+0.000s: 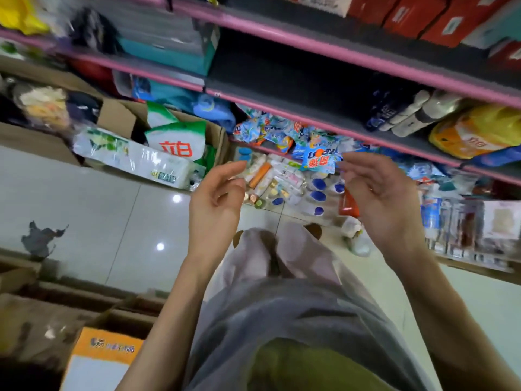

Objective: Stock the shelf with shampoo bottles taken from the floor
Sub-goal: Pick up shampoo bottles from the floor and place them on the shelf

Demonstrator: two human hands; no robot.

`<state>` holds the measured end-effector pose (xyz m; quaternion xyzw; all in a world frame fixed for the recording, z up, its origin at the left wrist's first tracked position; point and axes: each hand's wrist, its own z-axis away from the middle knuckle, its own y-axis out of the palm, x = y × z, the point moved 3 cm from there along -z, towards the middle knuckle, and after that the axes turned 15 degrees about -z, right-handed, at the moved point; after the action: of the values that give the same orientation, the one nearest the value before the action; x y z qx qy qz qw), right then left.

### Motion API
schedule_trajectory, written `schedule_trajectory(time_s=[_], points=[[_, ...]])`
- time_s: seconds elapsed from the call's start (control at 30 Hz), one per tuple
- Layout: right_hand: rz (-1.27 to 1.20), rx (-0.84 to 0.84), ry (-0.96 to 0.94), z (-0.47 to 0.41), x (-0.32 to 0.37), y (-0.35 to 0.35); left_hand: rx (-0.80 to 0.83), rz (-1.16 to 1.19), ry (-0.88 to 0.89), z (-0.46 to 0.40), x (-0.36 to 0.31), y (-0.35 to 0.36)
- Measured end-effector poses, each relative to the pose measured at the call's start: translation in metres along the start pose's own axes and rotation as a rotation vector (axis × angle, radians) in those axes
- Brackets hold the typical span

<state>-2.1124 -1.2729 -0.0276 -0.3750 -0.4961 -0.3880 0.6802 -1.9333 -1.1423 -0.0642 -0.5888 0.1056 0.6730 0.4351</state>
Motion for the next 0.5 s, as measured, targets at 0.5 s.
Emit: schedule_trajectory(time_s=[0.5], points=[[0.172,0.213,0.187,-0.086,-0.163,0.07,0.045,-0.148,-0.249,-0.078,0.176,0.076]])
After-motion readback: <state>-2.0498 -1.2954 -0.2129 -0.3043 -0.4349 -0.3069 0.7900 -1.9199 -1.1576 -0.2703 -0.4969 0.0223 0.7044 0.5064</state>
